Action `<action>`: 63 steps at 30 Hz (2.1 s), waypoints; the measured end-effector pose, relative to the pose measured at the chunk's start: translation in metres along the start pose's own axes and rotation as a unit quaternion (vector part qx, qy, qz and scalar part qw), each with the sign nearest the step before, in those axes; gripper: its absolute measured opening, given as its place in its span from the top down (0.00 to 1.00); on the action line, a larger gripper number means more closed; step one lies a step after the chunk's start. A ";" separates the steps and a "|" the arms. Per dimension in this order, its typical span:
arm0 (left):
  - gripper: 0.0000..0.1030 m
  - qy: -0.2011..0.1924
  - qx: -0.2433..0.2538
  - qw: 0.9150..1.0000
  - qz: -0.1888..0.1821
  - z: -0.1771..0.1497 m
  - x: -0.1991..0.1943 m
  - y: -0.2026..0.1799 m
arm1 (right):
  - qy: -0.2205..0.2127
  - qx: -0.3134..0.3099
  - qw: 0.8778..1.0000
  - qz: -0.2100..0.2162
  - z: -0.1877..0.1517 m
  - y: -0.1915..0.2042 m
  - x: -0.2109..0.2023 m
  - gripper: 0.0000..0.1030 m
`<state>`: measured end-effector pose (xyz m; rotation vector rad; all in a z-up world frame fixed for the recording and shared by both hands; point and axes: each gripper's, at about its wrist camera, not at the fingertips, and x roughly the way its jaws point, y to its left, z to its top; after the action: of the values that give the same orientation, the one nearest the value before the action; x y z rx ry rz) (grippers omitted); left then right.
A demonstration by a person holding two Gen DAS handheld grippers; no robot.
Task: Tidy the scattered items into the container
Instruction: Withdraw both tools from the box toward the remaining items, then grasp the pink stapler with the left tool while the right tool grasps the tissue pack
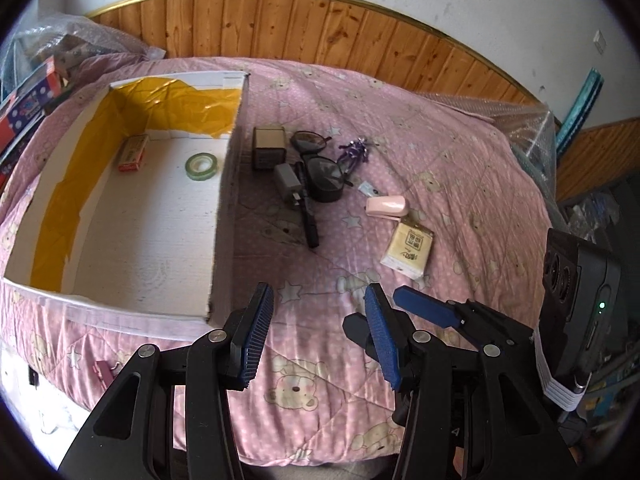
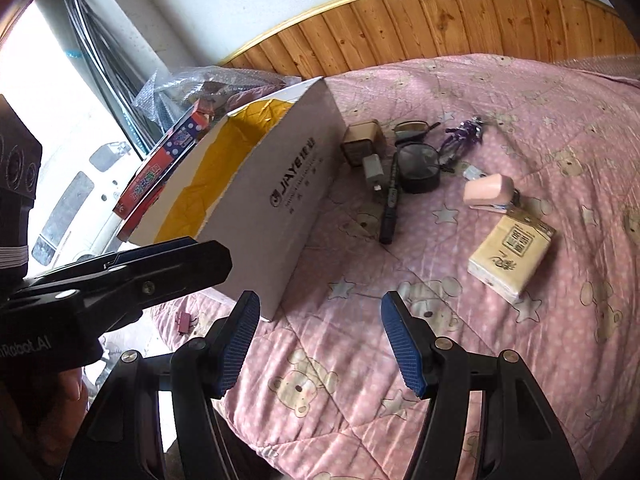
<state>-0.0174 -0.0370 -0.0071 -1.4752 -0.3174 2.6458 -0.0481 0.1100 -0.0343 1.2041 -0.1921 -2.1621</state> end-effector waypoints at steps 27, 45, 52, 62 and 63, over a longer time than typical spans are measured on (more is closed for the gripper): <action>0.51 0.097 0.156 0.982 -0.053 0.082 0.189 -0.098 | -0.025 0.163 0.977 -0.137 0.015 -0.132 0.034 0.22; 0.47 0.083 0.106 0.985 -0.110 0.111 0.216 -0.095 | -0.015 0.091 0.980 -0.175 0.023 -0.146 0.023 0.51; 0.46 0.110 0.139 0.981 -0.077 0.095 0.235 -0.100 | -0.012 0.105 0.982 -0.155 0.020 -0.151 0.025 0.51; 0.59 0.089 0.097 0.989 -0.066 0.077 0.226 -0.090 | -0.007 0.081 0.984 -0.159 0.012 -0.146 0.026 0.51; 0.74 0.085 0.100 0.990 -0.056 0.076 0.224 -0.092 | -0.007 0.080 0.984 -0.158 0.012 -0.146 0.025 0.51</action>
<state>-0.2022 0.0837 -0.1331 -1.5535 -0.1120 2.3667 -0.1350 0.2066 -0.1066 1.3875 -0.1944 -2.4682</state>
